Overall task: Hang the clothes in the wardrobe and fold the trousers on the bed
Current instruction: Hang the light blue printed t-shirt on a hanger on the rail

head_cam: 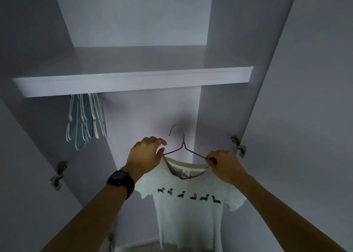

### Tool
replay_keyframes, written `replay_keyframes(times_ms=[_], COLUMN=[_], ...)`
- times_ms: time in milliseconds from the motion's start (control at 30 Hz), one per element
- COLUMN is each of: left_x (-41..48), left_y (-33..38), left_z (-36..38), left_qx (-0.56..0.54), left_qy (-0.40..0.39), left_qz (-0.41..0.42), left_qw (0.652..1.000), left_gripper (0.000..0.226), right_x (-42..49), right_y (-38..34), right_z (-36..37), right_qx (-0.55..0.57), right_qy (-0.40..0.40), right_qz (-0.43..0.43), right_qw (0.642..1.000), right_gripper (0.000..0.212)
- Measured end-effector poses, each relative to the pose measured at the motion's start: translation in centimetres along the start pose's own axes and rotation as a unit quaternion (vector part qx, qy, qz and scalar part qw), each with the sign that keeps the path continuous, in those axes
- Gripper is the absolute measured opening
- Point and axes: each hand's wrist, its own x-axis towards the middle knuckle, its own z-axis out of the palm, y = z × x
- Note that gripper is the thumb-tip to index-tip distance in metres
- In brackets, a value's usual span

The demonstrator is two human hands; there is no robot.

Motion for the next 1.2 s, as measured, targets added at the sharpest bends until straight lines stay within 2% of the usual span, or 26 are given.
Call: replay_keyframes(times_ms=[100,267,400,633,800,900,1033,1200], left_x=[2.7,7.0,11.7,17.6,19.3,20.1,20.9,21.3], left_y=[0.0,1.2,1.6,0.7,-0.7,-1.1,-1.5,-0.8], left_z=[-3.1,-5.8,-5.0,-0.7,1.9,2.9,2.9,3.1], left_qx=[0.035,0.125,0.198,0.22,0.231,0.242,0.242,0.226], left_qy=[0.052,0.197,0.244,0.346,0.424,0.459,0.495,0.512], left_qz=[0.001,0.076,0.079,0.059,0.084,0.092,0.097,0.101], left_qw=[0.998,0.969,0.946,0.91,0.872,0.85,0.829,0.823], left_gripper=[0.034,0.054,0.069,0.062,0.061,0.062,0.061,0.061], right_x=[2.3,6.1,9.9,17.2,20.6,22.3,25.0,27.8], right_y=[0.6,1.4,3.1,6.1,8.5,9.5,9.8,10.6], right_z=[-1.7,-2.2,-1.0,0.2,1.1,0.2,-2.2,-3.8], right_qx=[-0.019,-0.014,0.01,0.081,0.098,0.11,0.096,0.042], right_qy=[0.001,-0.002,0.016,0.112,0.178,0.227,0.278,0.291], right_qz=[0.027,0.077,0.126,0.176,0.197,0.207,0.215,0.234], right_qw=[0.999,0.997,0.992,0.975,0.959,0.945,0.931,0.927], right_gripper=[0.023,0.021,0.026,0.036,0.025,0.029,0.031,0.028])
